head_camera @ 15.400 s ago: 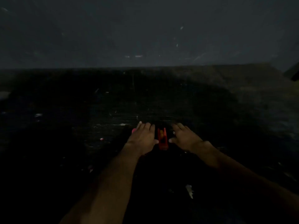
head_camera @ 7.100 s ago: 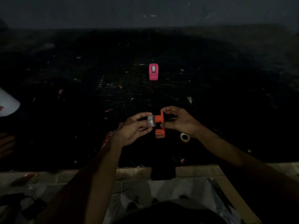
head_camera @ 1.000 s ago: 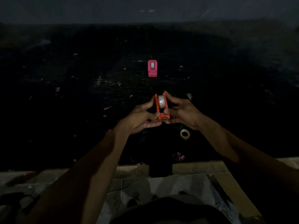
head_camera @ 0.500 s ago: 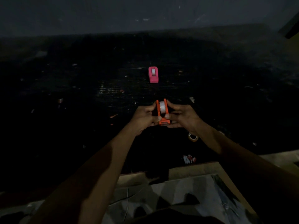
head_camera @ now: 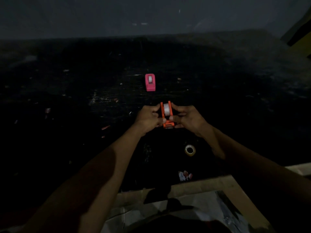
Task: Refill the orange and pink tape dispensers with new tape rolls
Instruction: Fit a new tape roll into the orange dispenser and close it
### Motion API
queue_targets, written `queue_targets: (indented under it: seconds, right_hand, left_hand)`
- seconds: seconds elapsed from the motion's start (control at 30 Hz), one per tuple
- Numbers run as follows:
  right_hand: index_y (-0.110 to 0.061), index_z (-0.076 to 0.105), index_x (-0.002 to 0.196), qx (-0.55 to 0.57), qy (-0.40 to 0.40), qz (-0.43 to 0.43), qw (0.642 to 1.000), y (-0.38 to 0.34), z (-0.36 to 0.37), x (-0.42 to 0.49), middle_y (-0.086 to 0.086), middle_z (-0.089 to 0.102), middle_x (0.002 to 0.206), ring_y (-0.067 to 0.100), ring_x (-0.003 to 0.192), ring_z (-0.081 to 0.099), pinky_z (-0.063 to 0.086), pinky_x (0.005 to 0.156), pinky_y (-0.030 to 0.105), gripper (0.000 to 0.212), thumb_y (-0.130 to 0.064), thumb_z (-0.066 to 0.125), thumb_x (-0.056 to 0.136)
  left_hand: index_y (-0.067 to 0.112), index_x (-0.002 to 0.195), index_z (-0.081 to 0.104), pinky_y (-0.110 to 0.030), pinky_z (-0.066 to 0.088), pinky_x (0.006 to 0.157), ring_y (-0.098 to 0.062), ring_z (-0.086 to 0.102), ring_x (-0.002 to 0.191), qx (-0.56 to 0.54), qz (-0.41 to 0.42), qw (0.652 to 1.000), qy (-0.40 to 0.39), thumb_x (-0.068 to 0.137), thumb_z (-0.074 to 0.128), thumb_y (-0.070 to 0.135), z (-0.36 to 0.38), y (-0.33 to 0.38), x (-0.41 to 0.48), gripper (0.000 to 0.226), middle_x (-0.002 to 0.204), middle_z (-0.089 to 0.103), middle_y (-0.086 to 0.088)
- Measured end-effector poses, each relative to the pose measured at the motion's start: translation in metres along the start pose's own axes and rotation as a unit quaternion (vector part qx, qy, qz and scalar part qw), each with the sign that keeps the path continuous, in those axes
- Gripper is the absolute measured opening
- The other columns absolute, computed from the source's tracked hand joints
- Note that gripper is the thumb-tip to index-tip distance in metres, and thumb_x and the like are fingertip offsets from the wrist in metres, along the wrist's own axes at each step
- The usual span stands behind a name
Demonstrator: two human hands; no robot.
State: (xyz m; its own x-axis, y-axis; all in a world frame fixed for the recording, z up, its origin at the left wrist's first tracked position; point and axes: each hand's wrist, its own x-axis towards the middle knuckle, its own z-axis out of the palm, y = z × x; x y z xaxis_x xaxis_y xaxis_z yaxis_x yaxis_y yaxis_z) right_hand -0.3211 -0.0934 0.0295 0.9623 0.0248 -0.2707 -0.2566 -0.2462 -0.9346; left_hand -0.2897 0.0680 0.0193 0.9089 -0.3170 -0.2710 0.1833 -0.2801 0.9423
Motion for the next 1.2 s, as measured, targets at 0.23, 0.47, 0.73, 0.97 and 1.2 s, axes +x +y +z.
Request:
queue_targets:
  seconds: [0.23, 0.47, 0.73, 0.97, 1.2]
  right_hand:
    - [-0.021, 0.044, 0.138, -0.008, -0.019, -0.003, 1.000, 0.003, -0.046, 0.023, 0.007, 0.065, 0.109, 0.019, 0.093, 0.065, 0.057, 0.079, 0.036, 0.059, -0.005, 0.064, 0.085]
    - [-0.023, 0.049, 0.134, 0.006, -0.035, 0.009, 0.999, 0.012, -0.068, 0.041, 0.010, 0.066, 0.112, 0.024, 0.099, 0.064, 0.055, 0.087, 0.045, 0.053, -0.003, 0.061, 0.087]
    - [-0.024, 0.056, 0.128, -0.009, -0.015, 0.018, 1.000, 0.025, -0.075, 0.088, 0.011, 0.070, 0.111, 0.026, 0.099, 0.068, 0.057, 0.084, 0.048, 0.052, -0.001, 0.065, 0.083]
    - [-0.025, 0.053, 0.131, -0.055, 0.004, 0.007, 0.998, 0.009, -0.087, 0.160, 0.003, 0.069, 0.105, 0.015, 0.092, 0.066, 0.058, 0.080, 0.035, 0.053, -0.003, 0.063, 0.085]
    - [-0.026, 0.056, 0.129, -0.120, 0.019, -0.008, 0.993, 0.003, -0.096, 0.256, 0.002, 0.068, 0.118, 0.015, 0.106, 0.064, 0.048, 0.101, 0.038, 0.053, -0.007, 0.067, 0.080]
  left_hand:
    - [0.016, 0.145, 0.039, -0.029, 0.053, 0.077, -0.013, 0.061, 0.084, -0.004, -0.006, 1.000, 0.027, 0.079, 0.068, -0.009, 0.033, 0.018, 0.033, 0.076, 0.084, 0.063, -0.001]
    - [0.021, 0.148, 0.032, -0.026, 0.054, 0.074, -0.008, 0.059, 0.079, 0.010, -0.039, 0.999, 0.032, 0.081, 0.066, -0.008, 0.046, 0.022, 0.055, 0.080, 0.097, 0.067, -0.010]
    - [0.018, 0.144, 0.041, -0.040, 0.056, 0.083, -0.018, 0.064, 0.092, 0.039, -0.068, 0.997, 0.025, 0.076, 0.066, -0.012, 0.040, 0.019, 0.106, 0.078, 0.111, 0.068, -0.015]
    - [0.017, 0.147, 0.034, -0.032, 0.053, 0.082, -0.019, 0.064, 0.096, 0.093, -0.054, 0.994, 0.028, 0.075, 0.067, -0.009, 0.026, 0.031, 0.184, 0.084, 0.117, 0.067, -0.016]
    - [0.020, 0.149, 0.029, -0.035, 0.052, 0.094, -0.028, 0.058, 0.119, 0.122, -0.067, 0.990, 0.022, 0.081, 0.066, -0.004, 0.002, 0.038, 0.274, 0.082, 0.134, 0.057, -0.014]
